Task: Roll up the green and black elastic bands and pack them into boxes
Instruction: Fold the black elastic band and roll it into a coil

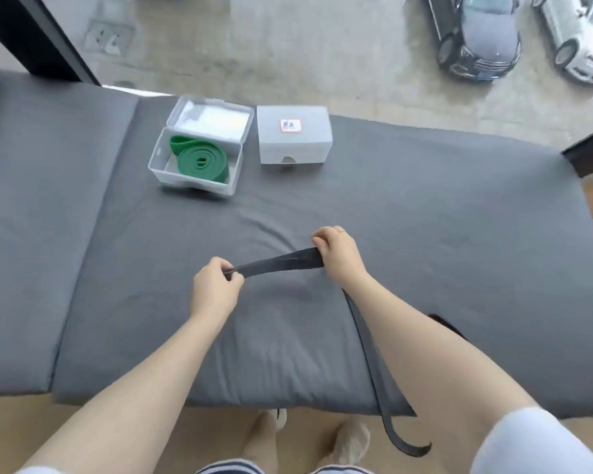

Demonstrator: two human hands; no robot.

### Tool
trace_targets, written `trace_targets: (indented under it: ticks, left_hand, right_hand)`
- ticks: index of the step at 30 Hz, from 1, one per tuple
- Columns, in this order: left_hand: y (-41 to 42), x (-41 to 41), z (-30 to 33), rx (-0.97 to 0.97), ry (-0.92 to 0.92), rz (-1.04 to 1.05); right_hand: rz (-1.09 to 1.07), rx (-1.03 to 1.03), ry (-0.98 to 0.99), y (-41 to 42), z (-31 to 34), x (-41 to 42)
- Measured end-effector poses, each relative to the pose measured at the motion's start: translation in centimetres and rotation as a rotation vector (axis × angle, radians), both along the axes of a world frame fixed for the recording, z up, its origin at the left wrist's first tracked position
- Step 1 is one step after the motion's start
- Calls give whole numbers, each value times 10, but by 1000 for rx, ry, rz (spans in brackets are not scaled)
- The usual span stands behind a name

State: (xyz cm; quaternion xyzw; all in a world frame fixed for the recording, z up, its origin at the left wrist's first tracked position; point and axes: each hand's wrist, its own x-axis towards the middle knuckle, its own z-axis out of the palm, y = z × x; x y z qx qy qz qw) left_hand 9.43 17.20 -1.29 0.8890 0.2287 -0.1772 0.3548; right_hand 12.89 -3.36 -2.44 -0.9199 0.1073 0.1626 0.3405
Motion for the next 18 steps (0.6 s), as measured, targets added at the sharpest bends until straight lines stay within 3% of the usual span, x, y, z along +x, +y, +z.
trace_targets:
  ticks: [6, 9, 14, 18]
  left_hand:
    - [13, 22, -52, 381, 196, -153]
    - [0, 32, -49, 516, 117, -283]
    - [-89, 27, -41, 288, -89, -886]
    - [-171, -5, -49, 228, -150, -1389]
  right_hand:
    - [-139, 80, 17, -17, -41, -23]
    - [-213, -28, 41, -66, -42, -54]
    - [-255, -223, 273, -155, -33, -103]
    - [-118, -450, 469, -208, -34, -138]
